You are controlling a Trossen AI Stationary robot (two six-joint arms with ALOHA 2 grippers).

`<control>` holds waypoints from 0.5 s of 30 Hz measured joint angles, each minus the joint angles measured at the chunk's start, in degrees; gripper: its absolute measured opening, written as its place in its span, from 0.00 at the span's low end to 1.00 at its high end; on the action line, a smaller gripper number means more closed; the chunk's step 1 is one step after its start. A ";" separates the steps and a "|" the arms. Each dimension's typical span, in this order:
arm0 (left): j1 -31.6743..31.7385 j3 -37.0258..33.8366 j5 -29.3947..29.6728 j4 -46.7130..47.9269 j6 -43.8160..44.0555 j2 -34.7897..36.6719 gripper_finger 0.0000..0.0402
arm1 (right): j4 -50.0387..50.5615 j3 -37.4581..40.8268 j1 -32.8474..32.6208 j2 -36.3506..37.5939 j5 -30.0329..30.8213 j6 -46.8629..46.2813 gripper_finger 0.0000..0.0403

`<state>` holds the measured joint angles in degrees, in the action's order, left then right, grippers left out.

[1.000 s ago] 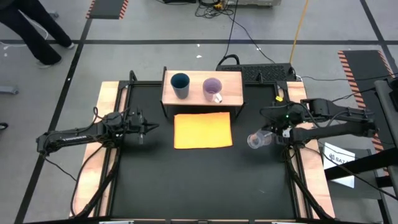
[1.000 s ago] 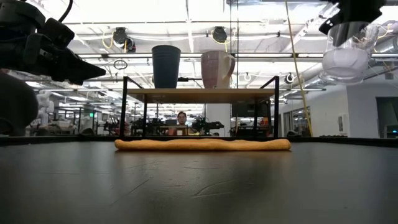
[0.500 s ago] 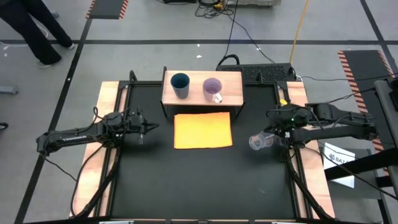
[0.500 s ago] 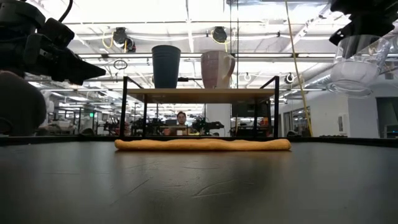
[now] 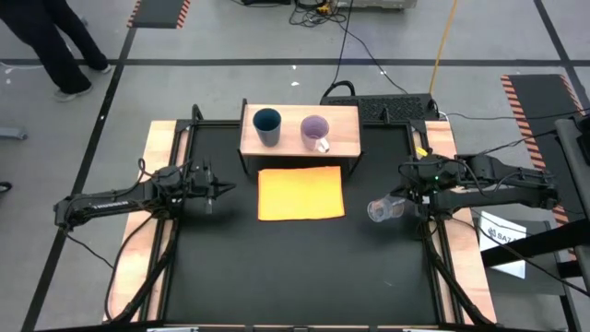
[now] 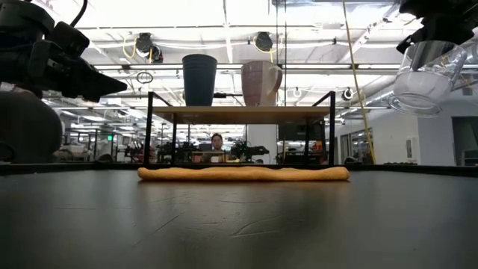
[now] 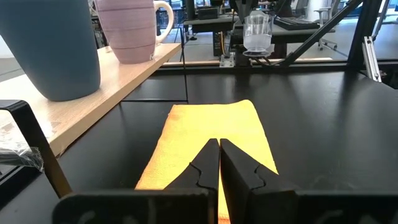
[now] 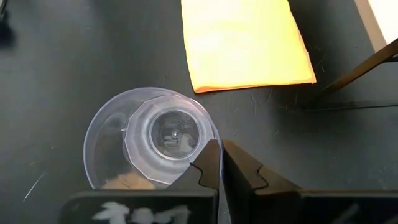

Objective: Stack small to large cups/mugs on shelf
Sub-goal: Put the transparent mug on the shelf

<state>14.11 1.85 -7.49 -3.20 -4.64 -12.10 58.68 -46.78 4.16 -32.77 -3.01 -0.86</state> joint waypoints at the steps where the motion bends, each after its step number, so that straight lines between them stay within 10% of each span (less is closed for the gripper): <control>1: -0.01 0.00 0.00 -0.01 0.00 0.00 0.04 | 0.02 0.00 0.00 0.00 0.00 0.02 0.00; 15: -0.01 0.00 0.00 -0.02 -0.47 0.00 0.04 | -8.72 0.00 0.09 -2.16 0.09 6.33 0.00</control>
<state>14.10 1.85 -7.49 -3.22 -5.12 -12.10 49.95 -46.78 4.25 -34.93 -2.91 5.47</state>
